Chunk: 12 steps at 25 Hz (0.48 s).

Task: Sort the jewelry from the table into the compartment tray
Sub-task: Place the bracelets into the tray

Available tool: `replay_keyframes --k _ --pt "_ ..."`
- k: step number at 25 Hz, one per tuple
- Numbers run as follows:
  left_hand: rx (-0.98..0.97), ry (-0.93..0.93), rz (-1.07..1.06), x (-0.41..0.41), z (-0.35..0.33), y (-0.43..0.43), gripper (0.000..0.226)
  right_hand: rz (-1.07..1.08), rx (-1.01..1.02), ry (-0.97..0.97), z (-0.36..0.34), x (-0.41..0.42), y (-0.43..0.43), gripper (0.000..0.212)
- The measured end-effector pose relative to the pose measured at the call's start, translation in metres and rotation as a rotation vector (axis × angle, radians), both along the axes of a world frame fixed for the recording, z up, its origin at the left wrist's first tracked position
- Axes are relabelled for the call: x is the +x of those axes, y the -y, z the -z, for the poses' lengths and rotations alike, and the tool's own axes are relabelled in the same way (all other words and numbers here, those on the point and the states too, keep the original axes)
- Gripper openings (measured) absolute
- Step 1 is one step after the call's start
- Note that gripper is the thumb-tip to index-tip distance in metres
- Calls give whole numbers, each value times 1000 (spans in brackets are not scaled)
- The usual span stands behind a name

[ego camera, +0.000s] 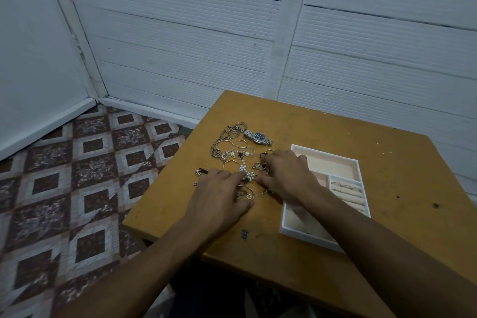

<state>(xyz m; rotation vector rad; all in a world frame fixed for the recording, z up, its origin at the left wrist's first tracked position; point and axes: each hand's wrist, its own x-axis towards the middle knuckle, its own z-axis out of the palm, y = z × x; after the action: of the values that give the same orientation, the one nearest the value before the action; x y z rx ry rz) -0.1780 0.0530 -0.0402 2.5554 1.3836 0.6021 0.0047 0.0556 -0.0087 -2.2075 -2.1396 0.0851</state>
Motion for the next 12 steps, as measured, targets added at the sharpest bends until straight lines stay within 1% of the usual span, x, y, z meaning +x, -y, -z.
replay_keyframes --k 6,10,12 --pt "-80 -27 9 1 -3 -4 70 -15 -180 -13 -12 -1 -20 47" --pt "-94 -50 20 2 -6 -2 68 -24 -174 -9 -14 -3 -22 32" --pt "-79 -59 27 3 -7 0 67 -13 -165 -25 -14 -4 -20 29"
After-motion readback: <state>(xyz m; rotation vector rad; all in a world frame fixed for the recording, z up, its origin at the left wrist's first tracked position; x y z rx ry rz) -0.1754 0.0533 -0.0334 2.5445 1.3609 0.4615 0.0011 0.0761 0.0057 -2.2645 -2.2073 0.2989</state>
